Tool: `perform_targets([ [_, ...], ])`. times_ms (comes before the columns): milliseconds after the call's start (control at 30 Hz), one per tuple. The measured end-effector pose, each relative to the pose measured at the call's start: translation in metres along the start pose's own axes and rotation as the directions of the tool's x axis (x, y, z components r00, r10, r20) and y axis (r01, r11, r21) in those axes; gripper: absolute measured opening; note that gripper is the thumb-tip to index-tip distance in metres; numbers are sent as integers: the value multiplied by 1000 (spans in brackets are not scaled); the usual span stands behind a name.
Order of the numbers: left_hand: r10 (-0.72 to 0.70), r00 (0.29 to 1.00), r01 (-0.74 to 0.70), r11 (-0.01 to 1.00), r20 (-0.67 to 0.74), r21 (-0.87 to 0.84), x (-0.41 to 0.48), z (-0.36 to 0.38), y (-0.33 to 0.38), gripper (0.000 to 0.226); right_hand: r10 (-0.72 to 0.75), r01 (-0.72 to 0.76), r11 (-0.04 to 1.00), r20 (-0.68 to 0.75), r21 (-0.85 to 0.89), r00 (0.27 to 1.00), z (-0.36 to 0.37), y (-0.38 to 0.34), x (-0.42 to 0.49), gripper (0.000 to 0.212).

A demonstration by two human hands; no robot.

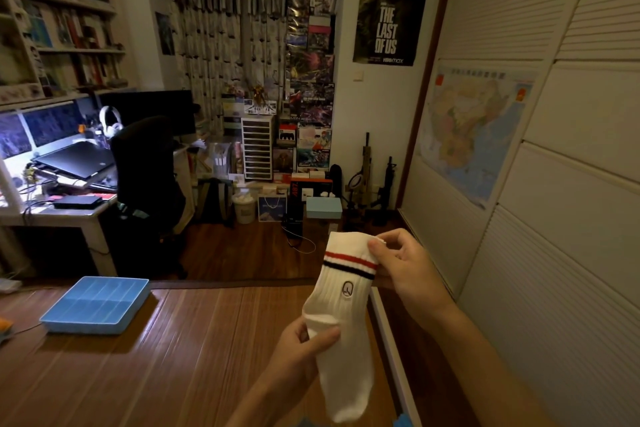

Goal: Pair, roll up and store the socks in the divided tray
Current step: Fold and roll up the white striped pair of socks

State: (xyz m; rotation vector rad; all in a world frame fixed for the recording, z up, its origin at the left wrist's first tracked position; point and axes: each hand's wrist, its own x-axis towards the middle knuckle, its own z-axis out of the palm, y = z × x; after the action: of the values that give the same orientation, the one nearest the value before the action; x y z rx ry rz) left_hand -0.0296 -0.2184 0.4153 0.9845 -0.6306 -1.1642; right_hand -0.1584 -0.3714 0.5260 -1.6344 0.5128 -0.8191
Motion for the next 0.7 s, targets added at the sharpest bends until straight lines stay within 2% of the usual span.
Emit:
perform_targets([
  [100,-39,994,45,997,101,-60,-6,4,0,78,78,-72,994,-73,82,994,-8,9,9,38],
  [233,-79,990,84,995,113,-47,-13,17,3,94,206,-183,962,-98,201,974,-13,25,15,29],
  [400,-90,993,92,995,72,-38,-16,26,0,75,368,-302,842,-67,446,927,-16,38,13,34],
  [533,-96,995,97,995,28,-16,-14,24,2,70,490,-414,593,99,691,866,-13,54,-5,61],
  [600,-102,994,102,995,32,11,-14,24,5,69,500,-546,484,297,684,814,-7,64,-20,75],
  [633,-109,993,108,994,36,25,-15,23,7,68,501,-604,429,380,671,778,-3,66,-28,75],
  [700,-132,990,129,990,58,57,-16,21,11,67,516,-646,413,420,642,747,4,65,-37,68],
])
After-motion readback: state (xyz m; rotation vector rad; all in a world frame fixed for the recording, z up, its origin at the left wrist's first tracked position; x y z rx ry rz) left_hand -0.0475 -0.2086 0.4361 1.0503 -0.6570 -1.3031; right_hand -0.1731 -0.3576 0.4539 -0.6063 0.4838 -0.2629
